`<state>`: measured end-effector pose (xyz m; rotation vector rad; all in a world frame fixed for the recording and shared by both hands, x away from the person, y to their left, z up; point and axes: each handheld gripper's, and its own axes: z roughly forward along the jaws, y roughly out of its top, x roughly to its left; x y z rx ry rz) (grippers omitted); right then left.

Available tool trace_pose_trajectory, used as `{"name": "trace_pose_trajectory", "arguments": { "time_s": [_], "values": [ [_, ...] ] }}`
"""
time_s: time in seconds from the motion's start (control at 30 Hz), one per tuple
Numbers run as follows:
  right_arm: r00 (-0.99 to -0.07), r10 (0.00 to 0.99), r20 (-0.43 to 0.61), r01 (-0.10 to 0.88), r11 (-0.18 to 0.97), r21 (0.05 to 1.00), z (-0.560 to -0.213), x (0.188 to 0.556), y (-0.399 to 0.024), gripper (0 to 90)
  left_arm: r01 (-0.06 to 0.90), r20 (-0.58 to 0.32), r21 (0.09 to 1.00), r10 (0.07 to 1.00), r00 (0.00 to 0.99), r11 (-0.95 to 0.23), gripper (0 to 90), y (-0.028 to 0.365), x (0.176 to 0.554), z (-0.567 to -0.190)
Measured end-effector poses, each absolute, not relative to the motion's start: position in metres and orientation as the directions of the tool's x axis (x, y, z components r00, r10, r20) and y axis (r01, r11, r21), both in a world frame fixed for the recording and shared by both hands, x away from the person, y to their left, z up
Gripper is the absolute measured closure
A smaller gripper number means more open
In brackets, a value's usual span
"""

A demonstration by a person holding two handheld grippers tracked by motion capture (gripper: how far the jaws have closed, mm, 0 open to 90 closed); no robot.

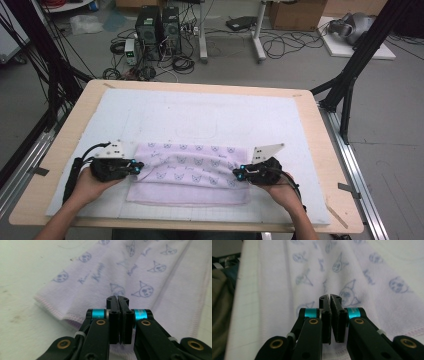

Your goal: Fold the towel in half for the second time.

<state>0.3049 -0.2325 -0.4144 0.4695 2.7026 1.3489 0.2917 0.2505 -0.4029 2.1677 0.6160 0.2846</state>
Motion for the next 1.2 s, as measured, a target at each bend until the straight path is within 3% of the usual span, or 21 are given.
{"name": "trace_pose_trajectory", "arguments": {
  "time_s": [0.17, 0.2, 0.23, 0.27, 0.57, 0.67, 0.83, 1.2],
  "values": [
    [-0.961, 0.272, 0.049, 0.185, 0.504, 0.844, -0.391, 0.276, -0.245, 87.2, 0.31, -0.007, 0.809, 0.518, 0.855, -0.5, 86.7, 0.268, 0.267, -0.39],
    [-0.963, 0.268, 0.04, 0.173, 0.495, 0.851, -0.389, 0.271, -0.247, 84.0, 0.311, -0.009, 0.81, 0.519, 0.854, -0.498, 82.9, 0.269, 0.263, -0.39],
    [-0.962, 0.271, 0.043, 0.175, 0.485, 0.857, -0.387, 0.268, -0.25, 79.5, 0.323, -0.024, 0.808, 0.521, 0.853, -0.492, 72.0, 0.269, 0.26, -0.391],
    [-0.96, 0.273, 0.058, 0.188, 0.478, 0.858, -0.387, 0.266, -0.25, 78.0, 0.318, -0.027, 0.807, 0.508, 0.861, -0.497, 67.2, 0.269, 0.259, -0.392],
    [-0.96, 0.266, 0.084, 0.232, 0.596, 0.768, -0.427, 0.277, -0.228, 67.5, 0.322, -0.03, 0.752, 0.458, 0.888, -0.575, 65.1, 0.251, 0.263, -0.42],
    [-0.959, 0.266, 0.094, 0.247, 0.63, 0.737, -0.437, 0.278, -0.226, 68.3, 0.321, -0.018, 0.726, 0.45, 0.893, -0.608, 67.5, 0.248, 0.263, -0.43],
    [-0.964, 0.244, 0.103, 0.238, 0.629, 0.74, -0.439, 0.279, -0.228, 85.5, 0.31, -0.011, 0.74, 0.45, 0.893, -0.596, 85.8, 0.247, 0.261, -0.433],
    [-0.965, 0.245, 0.092, 0.218, 0.558, 0.801, -0.42, 0.273, -0.243, 86.8, 0.282, -0.005, 0.783, 0.447, 0.894, -0.554, 87.7, 0.252, 0.247, -0.411]
  ]
}}
